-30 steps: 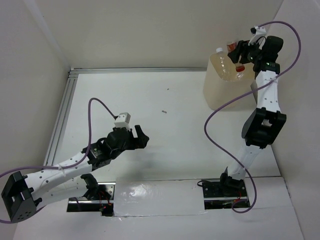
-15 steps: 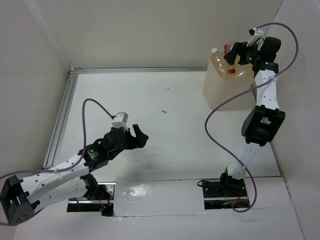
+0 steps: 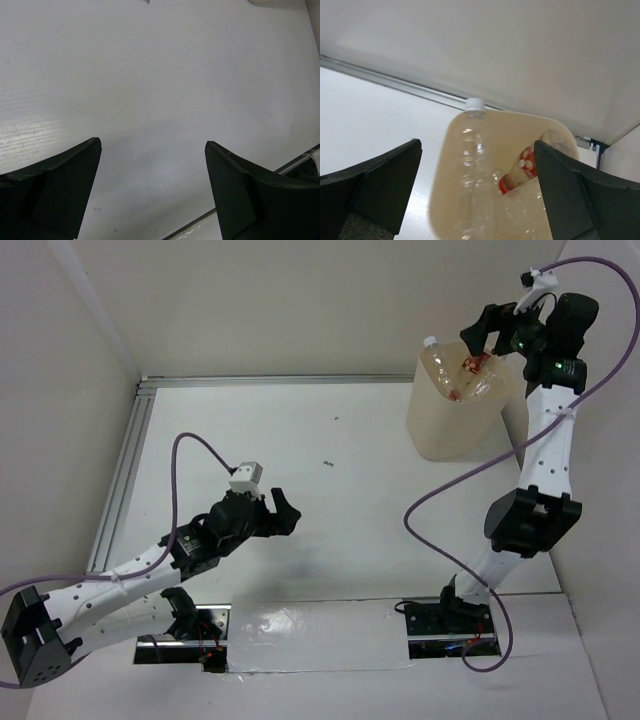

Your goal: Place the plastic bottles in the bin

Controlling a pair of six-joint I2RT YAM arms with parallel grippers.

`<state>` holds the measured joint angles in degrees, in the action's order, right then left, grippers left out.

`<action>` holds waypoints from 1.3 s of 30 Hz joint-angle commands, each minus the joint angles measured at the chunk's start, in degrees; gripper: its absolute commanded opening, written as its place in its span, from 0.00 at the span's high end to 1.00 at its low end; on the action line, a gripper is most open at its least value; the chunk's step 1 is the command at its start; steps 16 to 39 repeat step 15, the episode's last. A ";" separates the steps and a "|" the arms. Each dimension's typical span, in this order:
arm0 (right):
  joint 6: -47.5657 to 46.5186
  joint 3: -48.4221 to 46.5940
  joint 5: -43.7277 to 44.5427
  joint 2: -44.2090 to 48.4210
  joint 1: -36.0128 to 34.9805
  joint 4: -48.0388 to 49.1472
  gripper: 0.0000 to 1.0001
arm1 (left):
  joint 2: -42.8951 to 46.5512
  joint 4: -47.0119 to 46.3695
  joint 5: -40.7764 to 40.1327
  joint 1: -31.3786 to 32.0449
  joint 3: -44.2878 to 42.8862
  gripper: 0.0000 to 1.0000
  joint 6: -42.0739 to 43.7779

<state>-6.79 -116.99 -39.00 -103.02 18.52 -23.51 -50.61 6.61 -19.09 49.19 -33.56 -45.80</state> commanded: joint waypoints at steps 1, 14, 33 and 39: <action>-4.19 0.42 4.86 8.00 -4.80 -12.21 0.00 | -0.72 -3.45 2.21 -0.23 -4.58 0.02 4.48; -3.06 49.56 21.24 44.83 -14.39 -10.95 0.00 | -4.67 -3.27 4.24 -1.99 -14.25 0.00 13.80; -3.06 51.49 22.03 47.45 -14.91 -10.95 0.00 | -4.67 -3.27 4.76 -1.99 -14.77 0.00 13.81; -3.06 51.49 22.03 47.45 -14.91 -10.95 0.00 | -4.67 -3.27 4.76 -1.99 -14.77 0.00 13.81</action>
